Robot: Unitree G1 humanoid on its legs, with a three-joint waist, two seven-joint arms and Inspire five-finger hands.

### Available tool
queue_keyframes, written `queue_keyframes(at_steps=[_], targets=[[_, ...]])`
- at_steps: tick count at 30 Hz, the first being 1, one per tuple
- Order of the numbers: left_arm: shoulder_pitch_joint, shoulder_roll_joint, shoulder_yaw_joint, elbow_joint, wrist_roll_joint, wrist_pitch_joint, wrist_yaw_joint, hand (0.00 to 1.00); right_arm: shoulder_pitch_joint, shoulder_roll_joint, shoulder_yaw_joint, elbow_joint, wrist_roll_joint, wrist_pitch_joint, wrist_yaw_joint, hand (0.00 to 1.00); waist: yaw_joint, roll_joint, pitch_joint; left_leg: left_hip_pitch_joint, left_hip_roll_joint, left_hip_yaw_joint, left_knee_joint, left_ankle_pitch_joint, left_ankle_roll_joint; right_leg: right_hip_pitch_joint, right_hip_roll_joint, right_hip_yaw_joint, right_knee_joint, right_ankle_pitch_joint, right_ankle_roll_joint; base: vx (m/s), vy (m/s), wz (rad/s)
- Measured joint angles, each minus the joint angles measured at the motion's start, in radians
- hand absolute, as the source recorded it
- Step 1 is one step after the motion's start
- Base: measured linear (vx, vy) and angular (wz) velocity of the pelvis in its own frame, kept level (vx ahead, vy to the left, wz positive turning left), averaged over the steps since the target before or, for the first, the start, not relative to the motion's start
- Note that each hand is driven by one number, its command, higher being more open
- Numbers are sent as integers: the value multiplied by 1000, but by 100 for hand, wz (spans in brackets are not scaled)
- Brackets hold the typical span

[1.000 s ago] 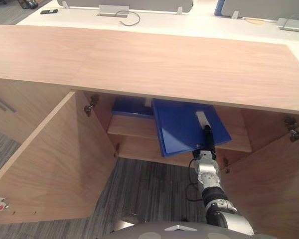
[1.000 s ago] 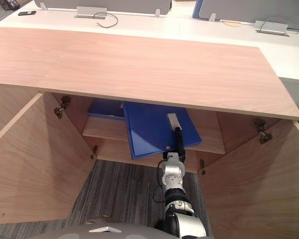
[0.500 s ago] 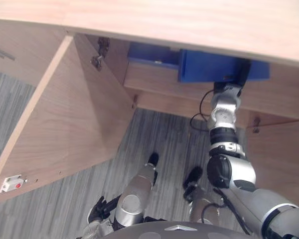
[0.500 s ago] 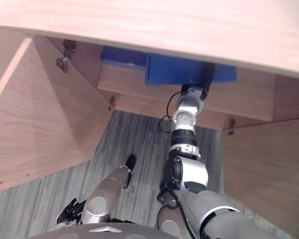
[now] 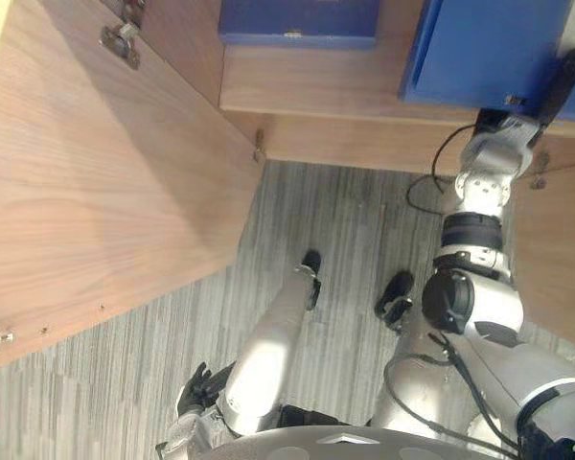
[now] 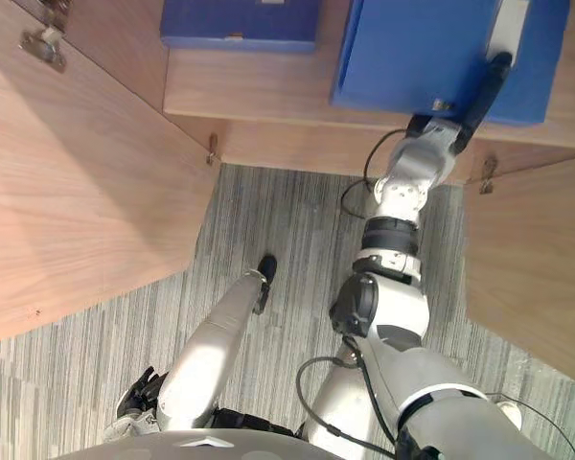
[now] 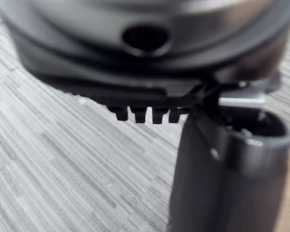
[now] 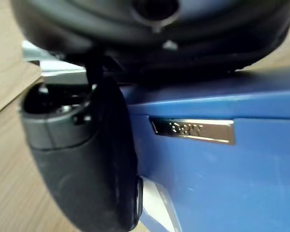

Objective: Walk over to the cabinet, pick up the folder, carry it to the office cabinet, place the folder inside the office cabinet, then close the office cabinet door

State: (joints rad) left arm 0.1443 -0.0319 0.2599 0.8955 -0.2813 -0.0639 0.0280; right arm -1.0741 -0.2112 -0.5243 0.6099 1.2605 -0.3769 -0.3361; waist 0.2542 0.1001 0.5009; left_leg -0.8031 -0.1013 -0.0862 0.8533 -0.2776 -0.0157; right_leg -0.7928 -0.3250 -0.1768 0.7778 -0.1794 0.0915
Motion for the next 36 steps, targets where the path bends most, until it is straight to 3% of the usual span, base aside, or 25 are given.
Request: queue_keyframes(at_steps=[5,8,16,19,27,36], targets=[[1,4,-44,-15,-1,1,3,100,-83,-108,50,27,-11,42,-21,0,18,13,8,-147,6,-4,159,-43,-19,-152,-1,26,163,-53,-13,-121,-31,-2],[4,11,-70,-25,-18,3,3,100,-138,-179,107,89,-65,88,-31,0,21,16,9,-218,7,-1,209,-51,-20,-228,0,43,213,-53,-13,-153,3,-6],[40,18,-130,-82,-45,16,4,100,-299,-343,244,224,-56,155,-68,0,42,20,12,-312,8,-15,202,-23,-37,-333,8,43,227,-51,-9,-69,3,-1],[56,21,-149,-105,-66,23,6,100,-345,-372,270,225,-16,141,-85,0,45,26,18,-328,4,-27,196,-6,-42,-352,7,39,245,-53,-13,4,-16,18],[70,30,-169,-124,-69,25,15,100,-399,-371,253,197,131,48,-145,0,51,31,20,-333,2,-69,188,-5,-62,-356,0,-2,276,-87,-62,14,-14,12],[97,11,-162,-118,-66,43,14,100,-398,-363,161,171,132,-19,-200,0,56,32,20,-326,-7,-87,180,0,-79,-349,-7,-15,286,-99,-71,-15,38,6]])
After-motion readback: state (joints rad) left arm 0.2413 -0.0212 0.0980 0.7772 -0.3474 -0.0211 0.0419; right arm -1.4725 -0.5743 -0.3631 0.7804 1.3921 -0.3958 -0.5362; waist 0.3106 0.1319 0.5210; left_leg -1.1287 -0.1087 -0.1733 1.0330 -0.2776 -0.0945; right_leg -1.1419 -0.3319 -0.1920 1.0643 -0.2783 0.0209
